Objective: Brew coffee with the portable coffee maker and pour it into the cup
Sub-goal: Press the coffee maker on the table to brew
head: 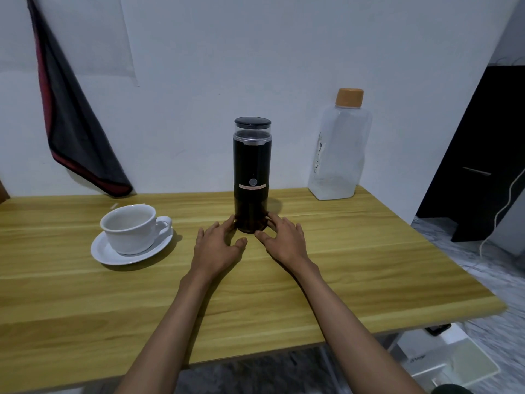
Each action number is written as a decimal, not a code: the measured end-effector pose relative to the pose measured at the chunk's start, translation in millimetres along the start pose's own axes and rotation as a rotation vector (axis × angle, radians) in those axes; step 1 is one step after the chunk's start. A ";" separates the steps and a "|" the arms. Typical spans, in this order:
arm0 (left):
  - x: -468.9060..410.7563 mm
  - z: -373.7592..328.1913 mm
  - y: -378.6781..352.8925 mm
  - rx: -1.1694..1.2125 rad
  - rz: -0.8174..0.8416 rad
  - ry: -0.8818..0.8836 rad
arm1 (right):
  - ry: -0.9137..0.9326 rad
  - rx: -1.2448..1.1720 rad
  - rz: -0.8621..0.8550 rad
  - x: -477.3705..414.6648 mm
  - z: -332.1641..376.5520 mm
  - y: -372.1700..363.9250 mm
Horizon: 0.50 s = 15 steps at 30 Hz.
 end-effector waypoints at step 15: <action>0.5 0.2 0.5 -0.007 0.009 -0.005 | -0.005 0.003 0.006 0.8 1.3 -0.3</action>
Point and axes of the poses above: each hand's wrist, its own x-axis away from the middle knuckle, its own y-axis out of the back of the hand, z = x × y, the point moved 4 cm from there along -x, towards the middle knuckle, and after that the axes turned 14 degrees about z, right-handed, at the moved point
